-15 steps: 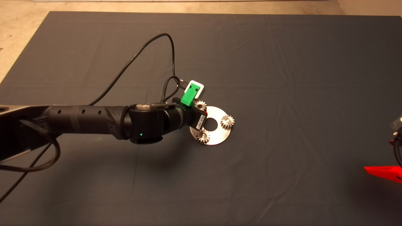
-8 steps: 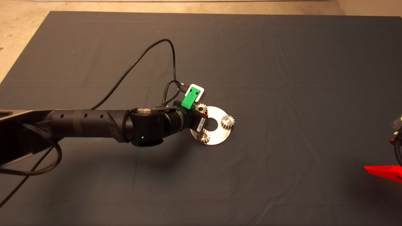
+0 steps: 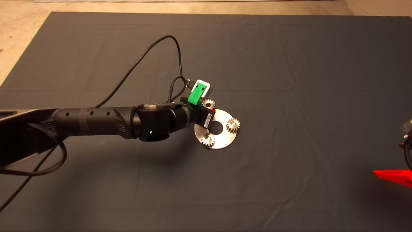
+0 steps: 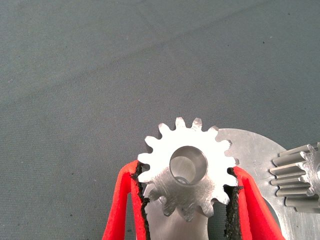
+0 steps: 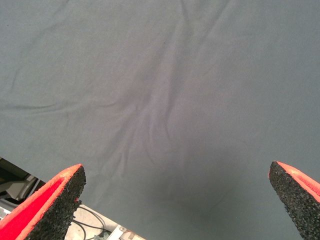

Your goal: Install three planetary gears onto the carrier pins

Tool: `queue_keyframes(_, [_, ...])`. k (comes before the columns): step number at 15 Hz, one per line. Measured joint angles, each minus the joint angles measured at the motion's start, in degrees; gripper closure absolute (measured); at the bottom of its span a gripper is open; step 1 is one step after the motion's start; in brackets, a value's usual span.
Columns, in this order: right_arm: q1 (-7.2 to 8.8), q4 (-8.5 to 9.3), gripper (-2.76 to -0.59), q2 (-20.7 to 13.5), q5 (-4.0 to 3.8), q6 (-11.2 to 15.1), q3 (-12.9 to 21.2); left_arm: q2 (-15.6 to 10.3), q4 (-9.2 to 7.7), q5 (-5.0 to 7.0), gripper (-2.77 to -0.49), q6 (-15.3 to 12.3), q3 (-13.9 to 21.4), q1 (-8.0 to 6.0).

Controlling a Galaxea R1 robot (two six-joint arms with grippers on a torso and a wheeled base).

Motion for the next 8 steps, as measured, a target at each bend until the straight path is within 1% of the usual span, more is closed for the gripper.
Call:
queue_keyframes(2, [0.01, 0.00, -2.73, 0.0, 0.02, 0.0, 0.0, 0.0, 0.00, -0.16, -0.57, 0.0, 0.0, 0.00])
queue_keyframes(8, [0.01, 0.00, -2.73, 0.0, 0.02, 0.0, 0.0, -0.1, -0.01, -0.02, -0.57, 0.0, 0.2, 0.00])
